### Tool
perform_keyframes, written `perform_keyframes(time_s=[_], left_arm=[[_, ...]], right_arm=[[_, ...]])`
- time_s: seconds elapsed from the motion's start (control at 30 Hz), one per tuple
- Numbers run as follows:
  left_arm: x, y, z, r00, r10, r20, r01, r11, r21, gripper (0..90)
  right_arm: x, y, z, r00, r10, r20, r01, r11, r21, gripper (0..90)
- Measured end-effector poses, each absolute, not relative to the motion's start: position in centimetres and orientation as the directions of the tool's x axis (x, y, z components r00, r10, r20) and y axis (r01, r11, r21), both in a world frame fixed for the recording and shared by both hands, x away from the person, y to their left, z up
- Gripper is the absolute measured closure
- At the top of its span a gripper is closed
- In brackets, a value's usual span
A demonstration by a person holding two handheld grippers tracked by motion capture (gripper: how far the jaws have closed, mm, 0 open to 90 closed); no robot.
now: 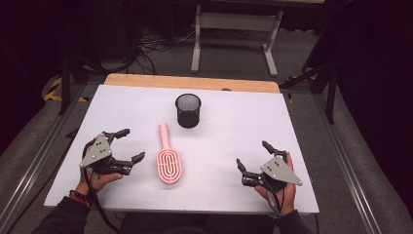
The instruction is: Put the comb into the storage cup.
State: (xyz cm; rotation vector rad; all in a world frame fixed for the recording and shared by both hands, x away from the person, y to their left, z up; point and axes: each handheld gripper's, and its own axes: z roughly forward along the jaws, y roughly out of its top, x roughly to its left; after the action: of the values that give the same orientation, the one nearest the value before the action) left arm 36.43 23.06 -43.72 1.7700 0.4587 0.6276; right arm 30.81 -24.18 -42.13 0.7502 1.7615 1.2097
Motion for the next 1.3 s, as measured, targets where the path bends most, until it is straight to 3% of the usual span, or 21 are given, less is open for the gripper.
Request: perform_keyframes(time_s=[0.47, 0.73, 0.83, 0.9, 0.93, 1.03, 1.07, 1.1, 1.13, 1.2, 1.3], left_arm=[[37.7, 24.5, -44.7, 0.805, 0.586, 0.096, 0.048, -0.225, 0.973, 10.8], [38.3, 24.5, -44.2, 0.802, 0.586, 0.119, 0.043, -0.255, 0.966, 16.2], [38.5, 24.2, -44.0, 0.805, 0.579, 0.129, 0.046, -0.279, 0.959, 24.1], [38.7, 24.0, -43.8, 0.809, 0.569, 0.144, 0.04, -0.298, 0.954, 37.3], [38.9, 23.8, -43.7, 0.824, 0.547, 0.144, 0.043, -0.314, 0.948, 37.3], [39.4, 23.5, -43.4, 0.841, 0.522, 0.144, 0.039, -0.323, 0.946, 63.4], [39.7, 23.3, -43.3, 0.85, 0.508, 0.139, 0.04, -0.324, 0.945, 63.4], [39.9, 22.9, -43.1, 0.855, 0.499, 0.142, 0.038, -0.333, 0.942, 69.2], [40.3, 22.5, -42.9, 0.868, 0.477, 0.142, 0.034, -0.342, 0.939, 81.3], [40.5, 22.0, -42.7, 0.87, 0.469, 0.155, 0.028, -0.36, 0.933, 89.4], [41.3, 21.0, -42.4, 0.881, 0.446, 0.157, 0.038, -0.397, 0.917, 89.6]], right_arm=[[31.0, -24.6, -42.5, -0.456, 0.841, -0.291, 0.039, 0.346, 0.938, 6.5], [31.0, -24.8, -42.7, -0.455, 0.839, -0.298, 0.042, 0.355, 0.934, 6.6], [31.1, -24.8, -42.7, -0.454, 0.843, -0.288, 0.048, 0.346, 0.937, 6.5], [31.1, -24.8, -42.7, -0.459, 0.842, -0.282, 0.051, 0.342, 0.938, 6.3], [31.2, -24.7, -42.7, -0.462, 0.84, -0.283, 0.051, 0.344, 0.938, 6.2], [31.3, -24.7, -42.8, -0.465, 0.839, -0.283, 0.058, 0.347, 0.936, 6.2], [31.3, -24.7, -42.8, -0.465, 0.839, -0.283, 0.058, 0.347, 0.936, 6.2], [31.3, -24.7, -42.9, -0.461, 0.842, -0.281, 0.061, 0.346, 0.936, 6.2], [31.4, -24.7, -42.9, -0.46, 0.845, -0.272, 0.071, 0.341, 0.937, 6.2], [31.4, -24.8, -43.0, -0.459, 0.846, -0.27, 0.078, 0.341, 0.937, 6.3], [31.5, -24.8, -43.1, -0.461, 0.845, -0.271, 0.082, 0.345, 0.935, 6.2]])
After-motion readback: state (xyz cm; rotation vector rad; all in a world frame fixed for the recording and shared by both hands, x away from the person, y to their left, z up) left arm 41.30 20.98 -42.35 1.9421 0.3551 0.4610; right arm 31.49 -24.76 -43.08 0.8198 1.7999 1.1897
